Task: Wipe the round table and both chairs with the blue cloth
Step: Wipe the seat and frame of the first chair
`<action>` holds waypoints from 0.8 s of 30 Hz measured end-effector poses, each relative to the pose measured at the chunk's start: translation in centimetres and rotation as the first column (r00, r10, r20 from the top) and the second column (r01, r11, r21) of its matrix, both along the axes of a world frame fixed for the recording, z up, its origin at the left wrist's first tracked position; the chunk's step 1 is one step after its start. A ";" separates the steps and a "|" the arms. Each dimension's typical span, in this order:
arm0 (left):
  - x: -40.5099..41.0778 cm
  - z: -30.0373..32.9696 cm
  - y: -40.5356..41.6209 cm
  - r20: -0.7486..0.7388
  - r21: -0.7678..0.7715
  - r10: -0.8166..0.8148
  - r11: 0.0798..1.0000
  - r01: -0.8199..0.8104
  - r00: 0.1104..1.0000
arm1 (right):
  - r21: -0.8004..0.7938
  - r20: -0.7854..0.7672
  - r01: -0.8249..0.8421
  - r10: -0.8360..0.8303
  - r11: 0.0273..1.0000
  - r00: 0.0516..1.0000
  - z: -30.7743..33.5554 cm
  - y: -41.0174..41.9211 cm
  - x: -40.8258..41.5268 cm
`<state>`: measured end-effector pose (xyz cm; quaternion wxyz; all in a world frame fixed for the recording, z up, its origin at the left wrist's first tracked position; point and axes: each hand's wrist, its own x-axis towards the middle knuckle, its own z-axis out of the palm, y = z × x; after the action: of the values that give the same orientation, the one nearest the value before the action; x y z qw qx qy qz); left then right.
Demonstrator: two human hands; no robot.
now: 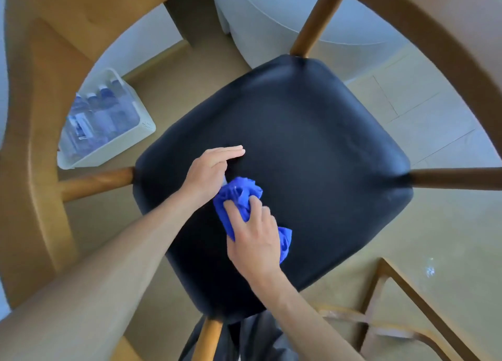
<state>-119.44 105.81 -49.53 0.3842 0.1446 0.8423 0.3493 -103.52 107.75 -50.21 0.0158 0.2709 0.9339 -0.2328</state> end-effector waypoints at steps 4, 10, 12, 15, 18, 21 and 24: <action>0.2 0.4 0.0 -0.059 -0.049 -0.124 0.991 0.121 0.991 | -0.092 0.074 -0.436 0.442 0.895 0.894 0.4 -3.6 5.3; 1.3 -0.1 -1.6 -0.381 -0.237 -0.425 0.903 0.358 0.821 | 0.009 0.053 -0.532 0.531 0.846 0.846 1.2 6.0 7.6; 1.4 -0.6 -2.9 -0.418 -0.403 -0.422 0.880 0.252 0.804 | 0.093 0.065 -0.322 0.317 0.942 0.946 1.1 10.8 7.9; 2.0 -2.1 -4.6 -0.341 -0.596 -0.489 0.773 0.218 0.803 | 0.152 0.111 0.080 -0.098 0.985 0.989 1.0 17.6 7.3; 2.9 -3.2 -4.7 -0.385 -0.616 -0.532 0.757 0.219 0.754 | 0.119 0.091 0.525 -0.535 0.843 0.840 0.6 20.3 3.9; 3.2 -4.2 -4.4 -0.426 -0.612 -0.523 0.768 0.191 0.738 | 0.093 0.029 0.719 -0.724 0.689 0.689 -0.3 19.0 -1.1; 3.3 -5.1 -4.6 -0.464 -0.587 -0.509 0.789 0.178 0.725 | 0.092 0.027 0.675 -0.680 0.732 0.733 -1.0 16.0 -5.6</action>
<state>-116.15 101.23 -54.65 0.1804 0.3019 0.9357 -0.0285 -109.11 123.72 -51.25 -0.0531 0.5996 0.7782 -0.1789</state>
